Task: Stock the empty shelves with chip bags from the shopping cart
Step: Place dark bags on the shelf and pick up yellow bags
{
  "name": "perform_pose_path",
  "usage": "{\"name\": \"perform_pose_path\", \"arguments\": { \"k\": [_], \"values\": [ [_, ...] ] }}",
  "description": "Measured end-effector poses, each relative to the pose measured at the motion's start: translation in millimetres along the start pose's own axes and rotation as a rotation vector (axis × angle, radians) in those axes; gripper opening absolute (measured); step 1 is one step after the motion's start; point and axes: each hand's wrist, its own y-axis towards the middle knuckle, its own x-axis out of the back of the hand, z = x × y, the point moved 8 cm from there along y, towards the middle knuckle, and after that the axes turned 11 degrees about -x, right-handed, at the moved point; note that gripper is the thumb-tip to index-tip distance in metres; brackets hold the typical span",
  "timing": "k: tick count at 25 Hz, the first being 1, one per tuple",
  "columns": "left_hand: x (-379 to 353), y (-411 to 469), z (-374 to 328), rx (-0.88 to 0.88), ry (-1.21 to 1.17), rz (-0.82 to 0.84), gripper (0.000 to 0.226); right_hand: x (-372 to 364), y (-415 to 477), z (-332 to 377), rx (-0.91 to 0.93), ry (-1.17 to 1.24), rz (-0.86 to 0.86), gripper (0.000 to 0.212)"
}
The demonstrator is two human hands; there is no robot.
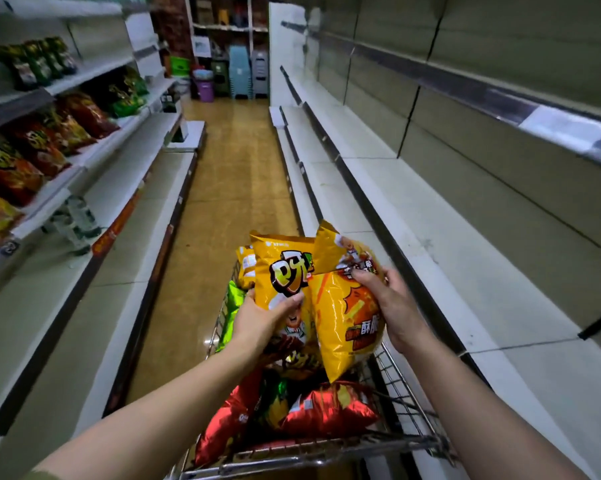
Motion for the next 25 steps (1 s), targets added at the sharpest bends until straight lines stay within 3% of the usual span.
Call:
{"name": "perform_pose_path", "arguments": {
  "k": [5, 8, 10, 13, 18, 22, 25],
  "values": [
    [-42.5, 2.4, -43.6, -0.139, -0.091, 0.150, 0.105, 38.4, -79.8, 57.4, 0.233, -0.185, -0.370, 0.080],
    [-79.2, -17.4, -84.3, -0.210, -0.193, 0.275, 0.066, 63.1, -136.7, 88.3, 0.335, -0.231, -0.541, 0.063],
    [-97.5, -34.5, -115.0, -0.272, -0.253, 0.357, 0.061, 76.6, -169.9, 106.4, 0.382, -0.222, -0.601, 0.065],
    [-119.8, -66.5, -156.0, -0.316, -0.276, 0.453, 0.082, 99.6, -227.9, 128.5, 0.453, -0.190, -0.688, 0.067],
    [-158.8, -143.8, -215.3, -0.440, -0.326, 0.658, 0.068, 138.2, -331.9, 148.9, 0.526, -0.133, -0.813, 0.071],
    [-188.0, -216.5, -260.3, -0.466, -0.306, 0.804, 0.059, 165.5, -423.7, 159.5, 0.519, -0.100, -0.895, 0.062],
    [-213.0, -294.2, -289.4, -0.470, -0.347, 0.998, 0.052, 185.3, -501.6, 154.7, 0.508, -0.103, -1.002, 0.072]
  ]
}}
